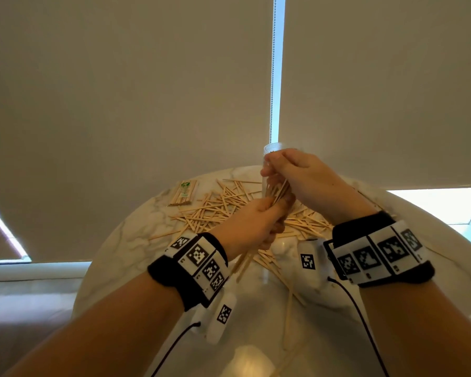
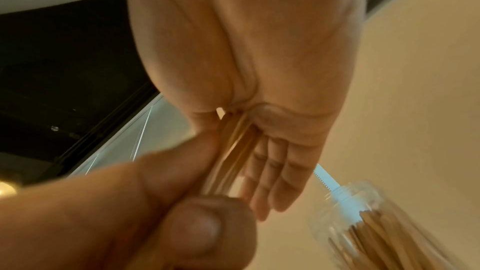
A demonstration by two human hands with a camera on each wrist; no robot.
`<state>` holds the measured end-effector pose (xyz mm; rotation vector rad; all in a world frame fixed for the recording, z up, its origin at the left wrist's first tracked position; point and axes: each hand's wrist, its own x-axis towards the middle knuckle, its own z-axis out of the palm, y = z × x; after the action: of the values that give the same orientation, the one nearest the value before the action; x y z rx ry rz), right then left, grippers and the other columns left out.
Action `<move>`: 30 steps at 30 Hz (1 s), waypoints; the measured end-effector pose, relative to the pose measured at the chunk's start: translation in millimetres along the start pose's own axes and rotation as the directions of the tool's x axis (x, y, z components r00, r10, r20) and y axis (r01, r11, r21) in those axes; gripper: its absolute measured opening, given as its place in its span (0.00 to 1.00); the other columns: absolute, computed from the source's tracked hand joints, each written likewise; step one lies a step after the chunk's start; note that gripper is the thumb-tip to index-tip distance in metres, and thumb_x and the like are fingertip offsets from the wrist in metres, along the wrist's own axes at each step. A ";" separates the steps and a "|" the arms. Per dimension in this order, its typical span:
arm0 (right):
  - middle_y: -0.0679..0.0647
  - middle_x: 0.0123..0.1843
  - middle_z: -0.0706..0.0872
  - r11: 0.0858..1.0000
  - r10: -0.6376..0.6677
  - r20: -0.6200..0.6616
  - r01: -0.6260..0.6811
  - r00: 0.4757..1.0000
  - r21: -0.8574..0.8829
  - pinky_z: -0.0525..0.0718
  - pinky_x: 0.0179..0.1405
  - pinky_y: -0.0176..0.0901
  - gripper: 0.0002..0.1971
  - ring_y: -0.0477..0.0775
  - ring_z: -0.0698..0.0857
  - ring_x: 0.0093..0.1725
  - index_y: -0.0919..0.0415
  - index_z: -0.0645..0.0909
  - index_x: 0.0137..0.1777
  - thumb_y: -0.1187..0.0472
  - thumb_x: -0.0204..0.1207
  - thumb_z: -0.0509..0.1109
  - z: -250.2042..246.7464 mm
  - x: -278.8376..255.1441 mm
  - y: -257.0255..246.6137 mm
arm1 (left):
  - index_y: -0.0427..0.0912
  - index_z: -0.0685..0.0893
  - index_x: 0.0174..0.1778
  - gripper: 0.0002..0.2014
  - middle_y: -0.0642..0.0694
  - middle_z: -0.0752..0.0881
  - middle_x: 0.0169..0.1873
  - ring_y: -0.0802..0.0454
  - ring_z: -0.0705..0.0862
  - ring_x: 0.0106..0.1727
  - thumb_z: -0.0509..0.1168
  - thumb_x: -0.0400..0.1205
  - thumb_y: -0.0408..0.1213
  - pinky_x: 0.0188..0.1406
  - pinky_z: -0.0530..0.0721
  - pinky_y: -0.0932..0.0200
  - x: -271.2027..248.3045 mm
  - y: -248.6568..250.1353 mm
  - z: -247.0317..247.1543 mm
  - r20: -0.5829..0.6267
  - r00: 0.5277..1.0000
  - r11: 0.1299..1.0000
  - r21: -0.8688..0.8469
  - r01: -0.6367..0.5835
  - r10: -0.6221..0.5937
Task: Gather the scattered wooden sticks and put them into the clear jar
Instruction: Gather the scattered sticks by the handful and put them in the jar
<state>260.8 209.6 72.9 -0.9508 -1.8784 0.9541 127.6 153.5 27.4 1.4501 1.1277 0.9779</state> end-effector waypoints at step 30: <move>0.53 0.33 0.82 0.967 0.082 0.213 -0.026 0.974 -0.252 0.76 0.23 0.35 0.11 0.42 0.80 0.24 0.56 0.77 0.45 0.58 0.88 0.56 45.9 -8.5 5.4 | 0.40 0.77 0.69 0.14 0.48 0.90 0.62 0.54 0.87 0.63 0.56 0.92 0.43 0.60 0.84 0.55 9.1 2.9 -14.3 -0.357 0.934 0.923 -0.352 -0.156 0.022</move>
<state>224.9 192.8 47.6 -1.0838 -2.2092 0.9023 116.5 165.4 32.6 1.0483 1.0508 1.4727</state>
